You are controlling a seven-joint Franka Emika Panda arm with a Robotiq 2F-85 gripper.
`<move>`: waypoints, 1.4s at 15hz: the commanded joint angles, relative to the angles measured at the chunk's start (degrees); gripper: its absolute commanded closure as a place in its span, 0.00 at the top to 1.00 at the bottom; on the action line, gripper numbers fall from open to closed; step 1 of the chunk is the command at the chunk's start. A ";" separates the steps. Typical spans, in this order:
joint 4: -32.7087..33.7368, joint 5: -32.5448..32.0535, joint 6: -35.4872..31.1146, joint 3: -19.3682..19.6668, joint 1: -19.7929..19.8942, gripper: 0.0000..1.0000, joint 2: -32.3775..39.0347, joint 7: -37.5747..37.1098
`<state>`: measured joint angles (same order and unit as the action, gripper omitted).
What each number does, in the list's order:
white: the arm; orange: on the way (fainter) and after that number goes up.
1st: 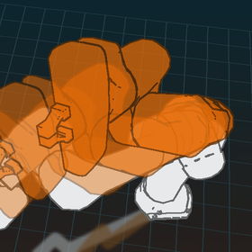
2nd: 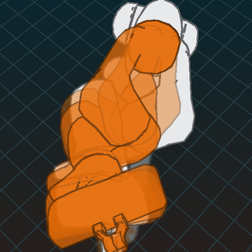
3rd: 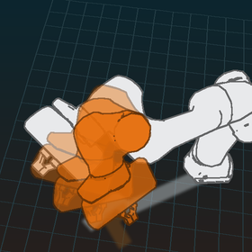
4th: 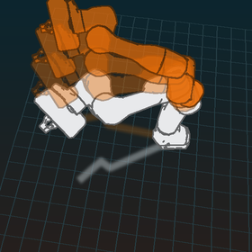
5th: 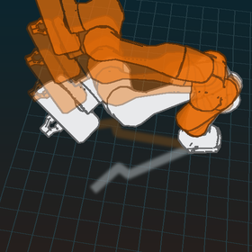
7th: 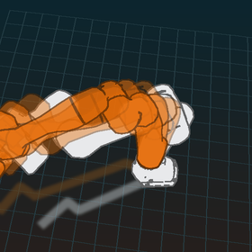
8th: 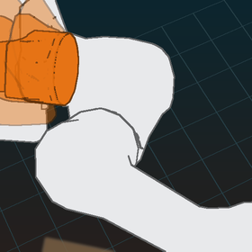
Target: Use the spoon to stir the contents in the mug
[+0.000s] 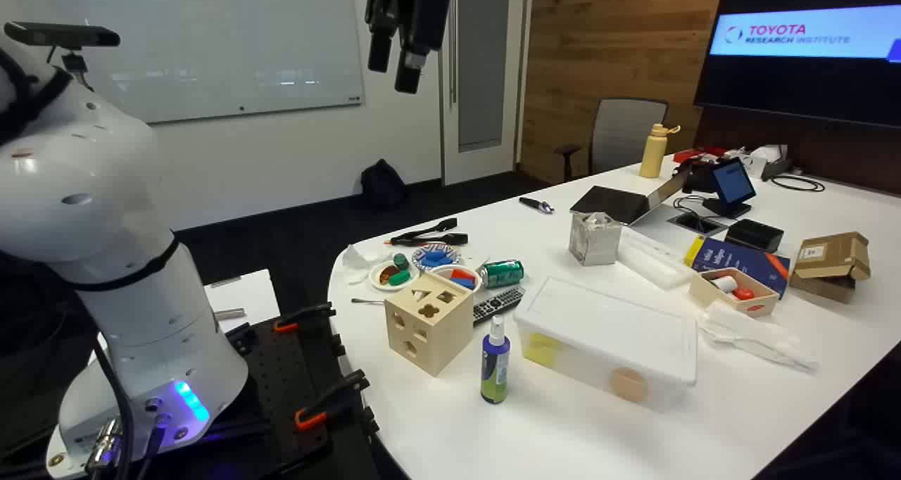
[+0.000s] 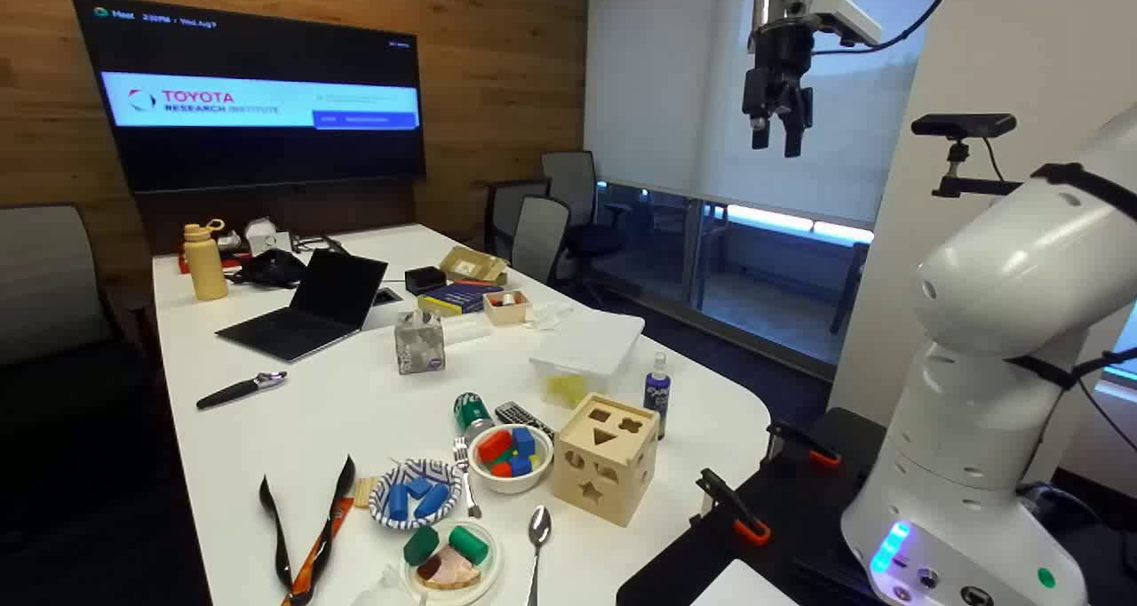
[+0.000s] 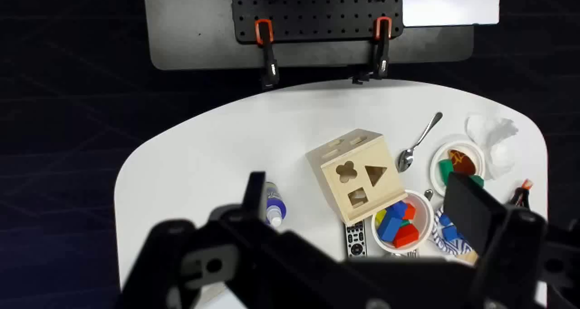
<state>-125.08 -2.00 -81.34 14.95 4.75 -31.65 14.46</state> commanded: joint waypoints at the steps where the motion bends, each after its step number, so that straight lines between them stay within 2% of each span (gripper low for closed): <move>1: 0.18 0.30 0.13 -0.65 0.92 1.00 0.22 0.41; 4: -4.60 3.53 -6.70 -3.45 -0.16 1.00 1.01 -3.87; 7: -11.32 10.04 -16.14 -7.60 -1.71 1.00 3.27 -8.86; 13: -22.04 23.07 -31.76 -17.90 -8.64 1.00 11.78 -17.62; 18: -31.03 40.36 -55.19 -26.10 -17.08 1.00 21.22 -22.54; 21: -33.35 50.98 -70.05 -29.80 -20.94 1.00 29.25 -22.00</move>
<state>-157.33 41.54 -141.11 -12.69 -13.33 -8.99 -6.93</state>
